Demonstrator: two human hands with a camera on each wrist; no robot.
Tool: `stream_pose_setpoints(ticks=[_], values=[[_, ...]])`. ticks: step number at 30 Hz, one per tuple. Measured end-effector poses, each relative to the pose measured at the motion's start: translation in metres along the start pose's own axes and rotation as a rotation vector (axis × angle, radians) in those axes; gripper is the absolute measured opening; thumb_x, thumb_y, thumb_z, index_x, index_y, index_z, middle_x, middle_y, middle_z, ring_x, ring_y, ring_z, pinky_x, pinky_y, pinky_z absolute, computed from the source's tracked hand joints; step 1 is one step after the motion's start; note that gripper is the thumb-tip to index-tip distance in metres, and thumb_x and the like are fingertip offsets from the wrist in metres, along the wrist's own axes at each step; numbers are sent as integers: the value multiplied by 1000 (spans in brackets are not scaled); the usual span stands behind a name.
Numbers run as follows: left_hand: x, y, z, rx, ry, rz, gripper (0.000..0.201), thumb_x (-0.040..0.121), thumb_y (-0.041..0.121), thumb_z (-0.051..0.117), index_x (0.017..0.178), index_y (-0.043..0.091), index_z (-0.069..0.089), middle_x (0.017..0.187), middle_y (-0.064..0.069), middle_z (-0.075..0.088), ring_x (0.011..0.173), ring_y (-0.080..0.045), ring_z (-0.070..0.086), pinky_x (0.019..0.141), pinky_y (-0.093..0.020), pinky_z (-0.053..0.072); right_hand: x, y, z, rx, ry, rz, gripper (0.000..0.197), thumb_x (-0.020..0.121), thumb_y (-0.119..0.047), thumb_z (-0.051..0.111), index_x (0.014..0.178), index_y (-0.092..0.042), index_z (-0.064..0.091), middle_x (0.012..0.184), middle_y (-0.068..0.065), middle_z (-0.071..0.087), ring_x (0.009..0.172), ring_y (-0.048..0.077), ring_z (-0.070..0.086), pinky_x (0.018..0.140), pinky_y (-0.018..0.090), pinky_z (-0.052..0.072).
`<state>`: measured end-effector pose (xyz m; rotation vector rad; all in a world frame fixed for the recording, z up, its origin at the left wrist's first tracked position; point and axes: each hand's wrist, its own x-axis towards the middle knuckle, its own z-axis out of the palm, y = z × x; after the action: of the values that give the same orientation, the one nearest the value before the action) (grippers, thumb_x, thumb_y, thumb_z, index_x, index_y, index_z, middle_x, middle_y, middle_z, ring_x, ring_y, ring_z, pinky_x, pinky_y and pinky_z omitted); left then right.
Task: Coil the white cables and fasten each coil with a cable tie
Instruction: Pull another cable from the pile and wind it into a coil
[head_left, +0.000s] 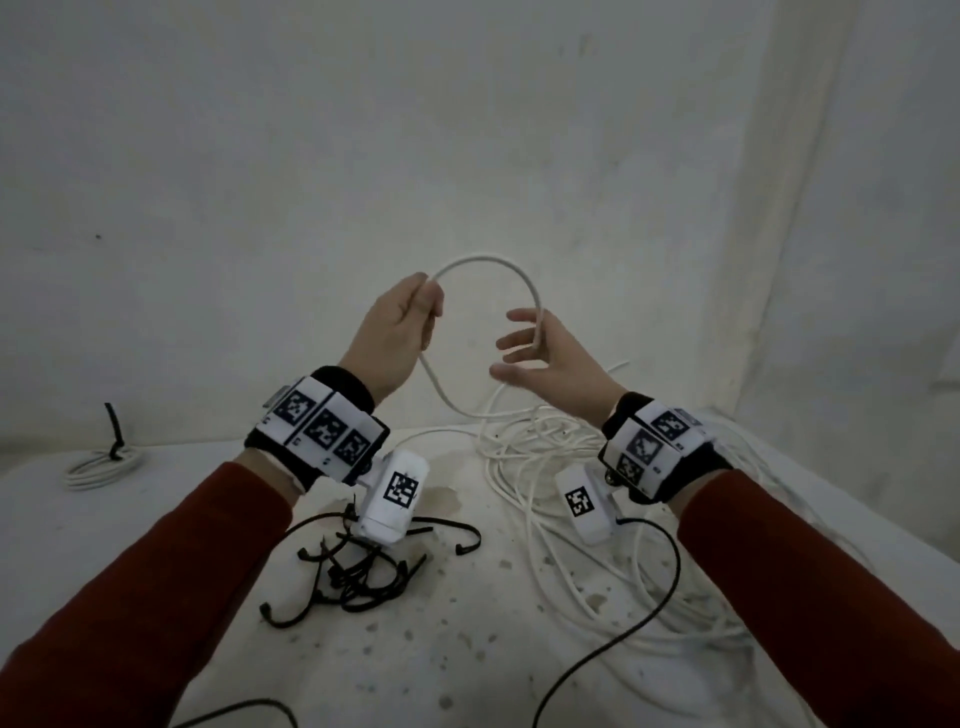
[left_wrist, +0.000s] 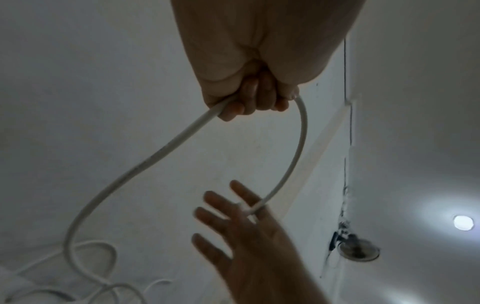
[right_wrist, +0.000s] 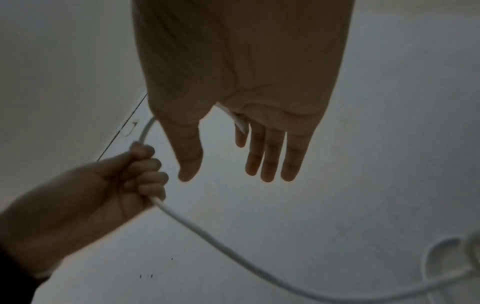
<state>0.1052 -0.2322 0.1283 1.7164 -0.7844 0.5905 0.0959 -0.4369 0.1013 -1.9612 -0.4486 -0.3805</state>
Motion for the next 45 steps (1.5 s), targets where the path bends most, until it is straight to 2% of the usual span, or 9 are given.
stream_pose_setpoints(ticks=[5, 10, 16, 19, 22, 27, 31, 39, 45], values=[[2, 29, -13, -368, 69, -82, 33, 104, 22, 29, 75, 16, 42, 49, 15, 34, 48, -5, 30, 54, -21, 33, 1, 11, 35, -372, -207, -17, 87, 75, -44, 77, 146, -29, 28, 141, -6, 44, 128, 6, 39, 105, 24, 30], [5, 46, -45, -535, 244, -155, 31, 104, 18, 29, 76, 15, 42, 47, 11, 32, 45, -6, 26, 50, -18, 32, 7, 53, 69, -673, -332, -50, 23, 97, -33, 51, 112, -18, 58, 118, 2, 65, 113, 23, 57, 105, 43, 34], [-6, 19, -118, -413, 453, -323, 27, 102, 13, 32, 82, 11, 51, 44, 10, 41, 40, -5, 37, 46, -19, 44, 11, 78, 34, -981, -234, 28, 14, 99, -10, 37, 94, -20, 46, 102, 4, 62, 106, 23, 56, 116, 42, 12], [-24, -6, -147, -262, 495, -432, 25, 100, 12, 40, 80, 7, 54, 50, 4, 52, 43, -9, 52, 50, -24, 54, 16, 54, 8, -737, -11, -103, 14, 99, -12, 42, 101, -10, 56, 87, 4, 68, 84, 25, 61, 89, 34, 43], [-41, -21, -165, -110, 479, -544, 27, 97, 20, 49, 79, 4, 58, 60, -8, 55, 44, -15, 56, 49, -26, 56, 24, 18, -24, -511, 238, -277, 11, 96, -17, 54, 95, -8, 61, 70, -2, 65, 59, 7, 55, 62, 21, 41], [-55, -29, -173, 70, 358, -704, 44, 96, 37, 48, 80, -1, 62, 59, -12, 59, 50, -24, 55, 44, -24, 54, 43, -47, -49, -474, 429, -582, 20, 91, -27, 63, 95, -10, 72, 73, 0, 61, 61, 5, 49, 59, 15, 37], [-55, -26, -176, 77, 403, -738, 58, 100, 42, 34, 74, -2, 60, 43, -6, 59, 54, -28, 54, 40, -24, 52, 45, -91, -31, -483, 288, -622, 23, 95, -31, 57, 97, -14, 71, 61, -18, 51, 55, -2, 46, 53, 14, 30], [-52, -4, -197, 127, 565, -655, 54, 100, 45, 33, 70, 5, 55, 77, -19, 56, 59, -27, 51, 57, -31, 53, 44, -99, 19, -687, 152, -588, 29, 101, -38, 42, 97, -25, 67, 52, -7, 43, 50, 10, 42, 54, 31, 32], [-47, 46, -163, 709, 306, -75, 34, 99, 37, 43, 103, 7, 59, 100, -4, 66, 89, -18, 57, 77, -24, 36, 40, -115, 63, -876, -26, -604, 34, 101, -44, 36, 104, -25, 64, 55, -14, 38, 63, 16, 43, 60, 30, 30]])
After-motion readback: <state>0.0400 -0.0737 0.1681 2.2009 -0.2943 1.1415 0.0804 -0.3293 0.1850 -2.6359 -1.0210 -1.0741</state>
